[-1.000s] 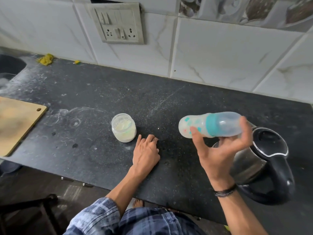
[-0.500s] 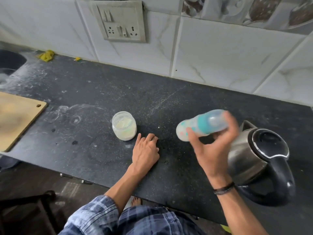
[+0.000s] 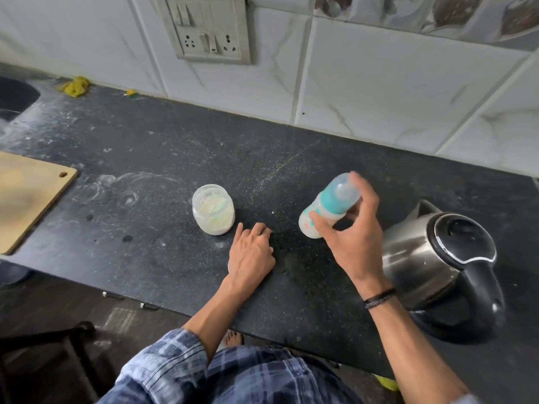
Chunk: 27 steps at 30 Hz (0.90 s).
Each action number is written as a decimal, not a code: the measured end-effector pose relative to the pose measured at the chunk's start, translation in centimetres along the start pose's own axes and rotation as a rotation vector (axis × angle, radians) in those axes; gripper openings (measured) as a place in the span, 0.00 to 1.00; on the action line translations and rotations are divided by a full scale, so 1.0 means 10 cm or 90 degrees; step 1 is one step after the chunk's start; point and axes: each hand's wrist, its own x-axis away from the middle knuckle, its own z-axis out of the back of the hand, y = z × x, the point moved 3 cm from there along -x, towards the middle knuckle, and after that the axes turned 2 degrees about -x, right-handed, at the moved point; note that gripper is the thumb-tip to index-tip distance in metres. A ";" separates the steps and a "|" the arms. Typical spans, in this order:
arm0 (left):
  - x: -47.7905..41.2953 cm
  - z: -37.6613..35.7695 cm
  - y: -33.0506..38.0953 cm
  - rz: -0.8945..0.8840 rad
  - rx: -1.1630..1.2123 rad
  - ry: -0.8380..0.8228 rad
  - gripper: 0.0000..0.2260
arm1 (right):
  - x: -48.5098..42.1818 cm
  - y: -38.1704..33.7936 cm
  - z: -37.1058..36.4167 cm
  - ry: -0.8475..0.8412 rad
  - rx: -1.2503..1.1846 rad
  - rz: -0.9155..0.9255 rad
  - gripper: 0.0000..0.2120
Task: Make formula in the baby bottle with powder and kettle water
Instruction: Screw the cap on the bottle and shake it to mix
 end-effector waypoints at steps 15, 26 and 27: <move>0.00 -0.01 0.01 -0.017 -0.008 -0.006 0.22 | 0.02 -0.15 0.11 0.165 -0.046 0.073 0.42; 0.00 0.01 0.00 -0.012 -0.014 -0.013 0.22 | 0.00 -0.01 0.02 0.039 -0.004 -0.015 0.42; 0.00 0.01 -0.02 -0.013 -0.014 -0.013 0.22 | 0.01 0.03 -0.01 -0.006 0.003 -0.050 0.42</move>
